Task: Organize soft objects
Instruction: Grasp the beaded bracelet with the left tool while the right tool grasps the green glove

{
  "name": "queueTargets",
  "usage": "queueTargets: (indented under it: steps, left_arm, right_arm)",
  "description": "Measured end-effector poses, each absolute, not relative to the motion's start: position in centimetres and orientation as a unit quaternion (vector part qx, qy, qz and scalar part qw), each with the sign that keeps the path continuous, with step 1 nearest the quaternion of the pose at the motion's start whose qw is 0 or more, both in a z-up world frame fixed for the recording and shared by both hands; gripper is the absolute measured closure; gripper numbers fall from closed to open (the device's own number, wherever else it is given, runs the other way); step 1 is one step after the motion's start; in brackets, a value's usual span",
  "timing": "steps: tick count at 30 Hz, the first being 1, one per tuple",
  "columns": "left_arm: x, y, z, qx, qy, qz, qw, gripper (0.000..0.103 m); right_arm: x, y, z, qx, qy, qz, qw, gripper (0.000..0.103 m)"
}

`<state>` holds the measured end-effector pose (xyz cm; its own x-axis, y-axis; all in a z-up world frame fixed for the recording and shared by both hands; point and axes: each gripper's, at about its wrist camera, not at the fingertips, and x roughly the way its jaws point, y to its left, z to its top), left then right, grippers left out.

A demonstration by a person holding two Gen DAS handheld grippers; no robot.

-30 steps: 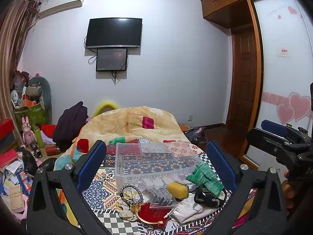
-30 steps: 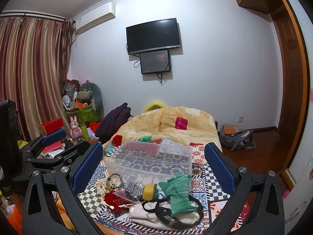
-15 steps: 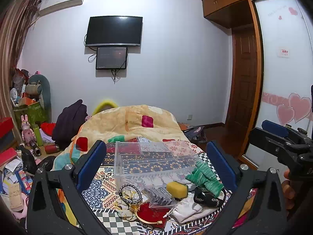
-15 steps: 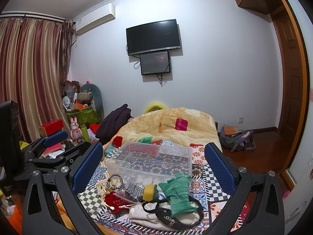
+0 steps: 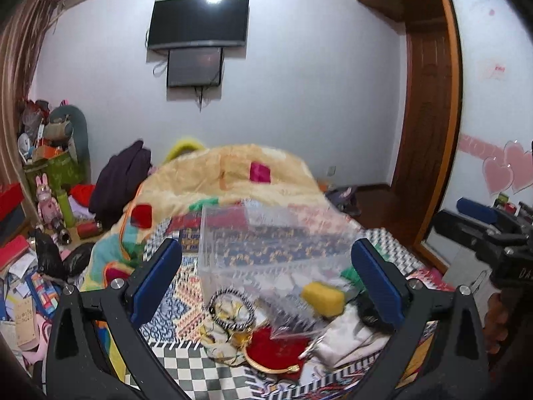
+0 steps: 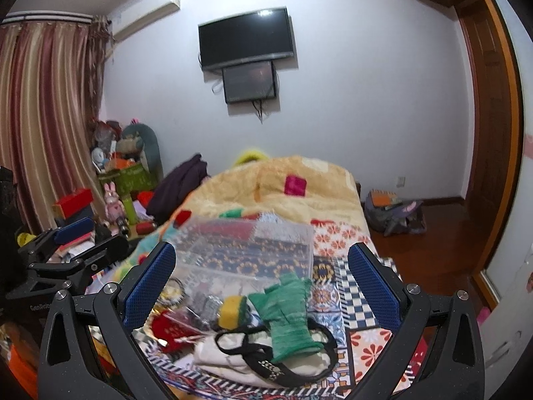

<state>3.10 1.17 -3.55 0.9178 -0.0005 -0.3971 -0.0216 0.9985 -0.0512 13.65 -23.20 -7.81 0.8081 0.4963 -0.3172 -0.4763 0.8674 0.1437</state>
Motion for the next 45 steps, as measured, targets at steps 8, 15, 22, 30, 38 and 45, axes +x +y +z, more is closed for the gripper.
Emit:
queueTargets:
  steps: [8, 15, 22, 30, 38, 45]
  left_arm:
    - [6.3, 2.8, -8.0, -0.027, 0.262, 0.025, 0.964, 0.024]
    - [8.3, 5.5, -11.0, -0.051, 0.312, 0.042, 0.948, 0.036]
    - [10.1, 7.6, -13.6, -0.082, 0.374, 0.042, 0.923, 0.057]
    - [11.2, 7.1, -15.1, -0.082, 0.415, 0.028, 0.906, 0.081]
    - [10.6, 6.7, -14.8, -0.085, 0.408, 0.029, 0.909, 0.096]
    - [9.2, 7.3, -11.7, -0.092, 0.365, 0.031, 0.926, 0.096]
  right_arm:
    - [16.5, -23.6, -11.0, 0.026, 0.234, 0.245, 0.941, 0.008]
    - [18.9, -23.9, -13.7, 0.032, 0.296, 0.25, 0.921, 0.026]
    - [19.9, -23.1, -15.3, 0.034, 0.332, 0.266, 0.904, 0.032]
    - [20.7, -22.0, -16.5, 0.035, 0.366, 0.279, 0.887, 0.065]
    - [20.2, -22.5, -15.6, 0.047, 0.352, 0.285, 0.89, 0.086]
    - [19.0, -23.0, -12.7, 0.05, 0.304, 0.287, 0.907, 0.087]
